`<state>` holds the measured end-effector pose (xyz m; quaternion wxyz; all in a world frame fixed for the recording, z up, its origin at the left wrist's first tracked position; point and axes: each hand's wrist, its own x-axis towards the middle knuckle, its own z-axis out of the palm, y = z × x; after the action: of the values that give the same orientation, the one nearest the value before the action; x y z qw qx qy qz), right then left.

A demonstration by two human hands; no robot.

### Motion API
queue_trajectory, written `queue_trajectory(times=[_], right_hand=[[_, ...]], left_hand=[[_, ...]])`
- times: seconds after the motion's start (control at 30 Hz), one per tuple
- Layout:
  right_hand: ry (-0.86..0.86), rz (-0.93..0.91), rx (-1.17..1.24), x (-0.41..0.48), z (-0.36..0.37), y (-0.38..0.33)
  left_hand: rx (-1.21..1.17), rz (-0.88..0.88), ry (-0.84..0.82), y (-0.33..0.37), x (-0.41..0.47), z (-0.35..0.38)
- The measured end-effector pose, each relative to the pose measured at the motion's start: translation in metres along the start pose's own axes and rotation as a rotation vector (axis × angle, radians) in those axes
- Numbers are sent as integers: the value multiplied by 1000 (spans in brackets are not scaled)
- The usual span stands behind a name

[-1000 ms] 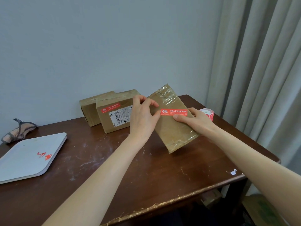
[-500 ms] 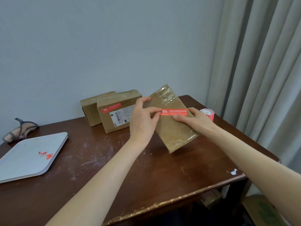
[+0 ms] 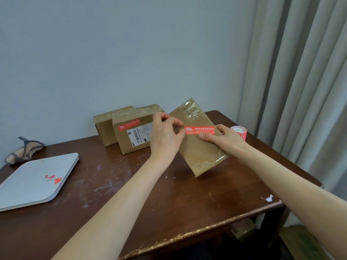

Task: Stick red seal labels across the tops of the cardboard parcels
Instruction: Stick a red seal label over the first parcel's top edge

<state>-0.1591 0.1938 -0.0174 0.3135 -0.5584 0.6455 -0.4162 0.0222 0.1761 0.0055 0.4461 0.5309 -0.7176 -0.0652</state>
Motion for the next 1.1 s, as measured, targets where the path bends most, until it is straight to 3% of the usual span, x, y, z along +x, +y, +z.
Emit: queue_trajectory(times=[0.53,0.73,0.9,1.1], right_hand=[[-3,-4,-11,1,2,-2],[-2,0,-1,1,1,0],[-2,3,10,0,0,-1],[0,2,1,0,0,-1]], left_hand=[[243,71,-22,1,9,-1],[122,102,24,-7,4,-3],[201,263,80,-17,-10,2],[179,248,59,-14,-15,4]])
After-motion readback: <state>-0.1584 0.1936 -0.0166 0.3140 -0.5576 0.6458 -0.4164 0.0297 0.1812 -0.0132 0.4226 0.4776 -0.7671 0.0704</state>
